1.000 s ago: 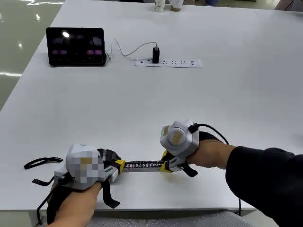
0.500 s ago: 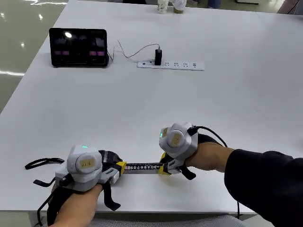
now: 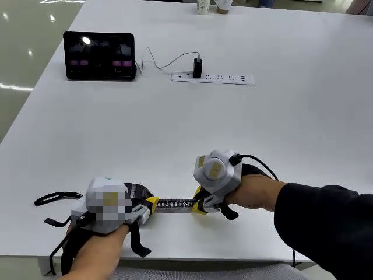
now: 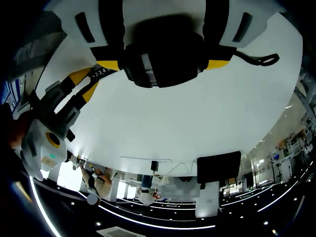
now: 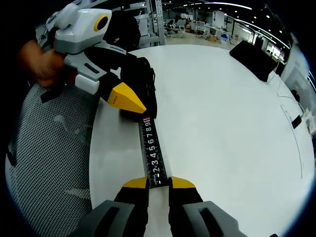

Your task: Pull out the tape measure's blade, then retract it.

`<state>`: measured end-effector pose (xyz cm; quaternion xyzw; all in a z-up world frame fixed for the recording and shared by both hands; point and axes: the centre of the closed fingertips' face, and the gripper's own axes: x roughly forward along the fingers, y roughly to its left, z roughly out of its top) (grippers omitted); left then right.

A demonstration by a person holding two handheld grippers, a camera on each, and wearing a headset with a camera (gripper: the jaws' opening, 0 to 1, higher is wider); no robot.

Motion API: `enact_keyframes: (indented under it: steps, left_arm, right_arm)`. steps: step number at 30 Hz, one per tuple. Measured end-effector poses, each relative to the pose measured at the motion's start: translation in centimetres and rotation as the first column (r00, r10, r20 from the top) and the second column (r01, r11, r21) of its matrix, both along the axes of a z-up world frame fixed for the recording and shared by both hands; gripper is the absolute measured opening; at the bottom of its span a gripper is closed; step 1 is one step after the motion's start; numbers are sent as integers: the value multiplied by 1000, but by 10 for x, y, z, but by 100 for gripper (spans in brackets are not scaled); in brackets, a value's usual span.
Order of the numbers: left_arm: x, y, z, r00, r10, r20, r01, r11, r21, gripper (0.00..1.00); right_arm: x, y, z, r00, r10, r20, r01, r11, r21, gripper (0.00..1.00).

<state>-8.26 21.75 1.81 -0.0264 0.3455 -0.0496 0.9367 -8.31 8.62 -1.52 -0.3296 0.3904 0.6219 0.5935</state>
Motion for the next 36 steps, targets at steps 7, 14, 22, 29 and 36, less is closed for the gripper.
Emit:
enact_keyframes:
  steps: [7,14,22,29,36]
  left_arm:
    - [0,0,0,1000,0,-2,0,1000,-2,59]
    - [0,0,0,1000,-1,-1,1,1000,-5,59]
    - [0,1,0,1000,-3,-2,3,1000,-11,59]
    - [0,1,0,1000,-8,-2,8,1000,-15,59]
    - [-1,1,0,1000,-13,-1,13,1000,-17,59]
  right_arm:
    - [-1,5,0,1000,2,1,-2,1000,4,12]
    - [-3,8,0,1000,2,5,-2,1000,0,12]
    - [-4,12,1,1000,-11,-6,11,1000,16,12]
    - [-6,18,1,1000,-11,-10,11,1000,27,12]
    - [-8,24,1,1000,-13,-12,13,999,40,12]
